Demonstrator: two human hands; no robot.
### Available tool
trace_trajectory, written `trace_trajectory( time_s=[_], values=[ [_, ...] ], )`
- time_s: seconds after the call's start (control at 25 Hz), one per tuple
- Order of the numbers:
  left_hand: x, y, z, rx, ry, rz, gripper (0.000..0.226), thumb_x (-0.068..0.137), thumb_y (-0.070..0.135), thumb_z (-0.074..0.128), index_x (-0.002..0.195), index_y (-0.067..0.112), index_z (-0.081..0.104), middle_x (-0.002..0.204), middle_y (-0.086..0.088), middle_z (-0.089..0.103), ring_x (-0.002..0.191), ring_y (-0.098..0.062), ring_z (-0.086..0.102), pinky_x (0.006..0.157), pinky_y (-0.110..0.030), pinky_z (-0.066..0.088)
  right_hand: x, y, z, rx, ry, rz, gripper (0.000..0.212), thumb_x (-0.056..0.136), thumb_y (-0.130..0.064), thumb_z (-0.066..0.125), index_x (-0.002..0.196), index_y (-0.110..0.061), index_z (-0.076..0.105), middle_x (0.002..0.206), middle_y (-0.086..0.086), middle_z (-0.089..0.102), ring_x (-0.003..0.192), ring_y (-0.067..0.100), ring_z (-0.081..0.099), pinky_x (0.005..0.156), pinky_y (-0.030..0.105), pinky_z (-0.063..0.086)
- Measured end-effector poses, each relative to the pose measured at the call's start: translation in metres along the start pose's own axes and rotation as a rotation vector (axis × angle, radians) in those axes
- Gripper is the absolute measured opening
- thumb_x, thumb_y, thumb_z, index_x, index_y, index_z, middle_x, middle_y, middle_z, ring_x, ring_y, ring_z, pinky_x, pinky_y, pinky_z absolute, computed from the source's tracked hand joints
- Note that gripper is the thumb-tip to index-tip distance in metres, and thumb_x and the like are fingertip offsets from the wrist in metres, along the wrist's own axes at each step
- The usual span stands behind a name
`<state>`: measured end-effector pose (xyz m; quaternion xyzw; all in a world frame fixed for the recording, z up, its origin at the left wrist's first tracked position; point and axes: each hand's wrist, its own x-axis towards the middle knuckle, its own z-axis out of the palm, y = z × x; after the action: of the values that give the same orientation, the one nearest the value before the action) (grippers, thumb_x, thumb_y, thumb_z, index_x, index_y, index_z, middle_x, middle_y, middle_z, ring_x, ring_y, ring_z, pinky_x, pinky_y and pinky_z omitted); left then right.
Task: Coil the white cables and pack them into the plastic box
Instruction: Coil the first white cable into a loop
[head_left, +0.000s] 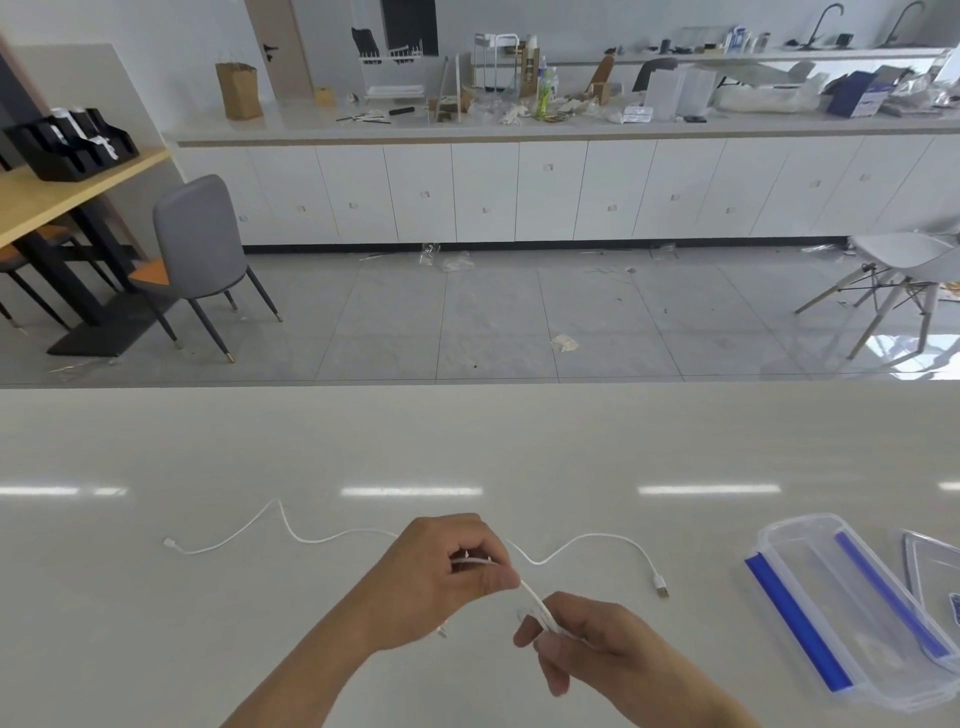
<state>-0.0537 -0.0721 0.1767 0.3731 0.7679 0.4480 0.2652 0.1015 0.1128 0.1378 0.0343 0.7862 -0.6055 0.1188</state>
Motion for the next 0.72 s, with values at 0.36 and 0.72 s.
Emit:
trace_trajectory(
  time_s=[0.36, 0.72],
  values=[
    [0.000, -0.020, 0.054, -0.257, 0.174, -0.084, 0.024, 0.098, 0.037, 0.057, 0.077, 0.037, 0.069, 0.055, 0.016, 0.044, 0.053, -0.004, 0.036, 0.052, -0.014, 0.032, 0.014, -0.025, -0.001, 0.796, 0.219, -0.243, 0.035, 0.094, -0.018, 0.060, 0.120, 0.005, 0.064, 0.088, 0.016, 0.068, 0.083, 0.026, 0.060, 0.098, 0.042, 0.049],
    [-0.003, -0.030, 0.084, -0.010, 0.119, -0.198, 0.024, 0.102, 0.030, 0.050, 0.090, 0.028, 0.071, 0.044, 0.012, 0.041, 0.044, -0.006, 0.033, 0.048, -0.021, 0.027, 0.037, 0.001, 0.003, 0.336, 0.532, -0.098, 0.035, 0.103, 0.000, 0.047, 0.126, -0.021, 0.061, 0.116, -0.005, 0.076, 0.099, 0.016, 0.069, 0.087, 0.021, 0.055]
  ],
)
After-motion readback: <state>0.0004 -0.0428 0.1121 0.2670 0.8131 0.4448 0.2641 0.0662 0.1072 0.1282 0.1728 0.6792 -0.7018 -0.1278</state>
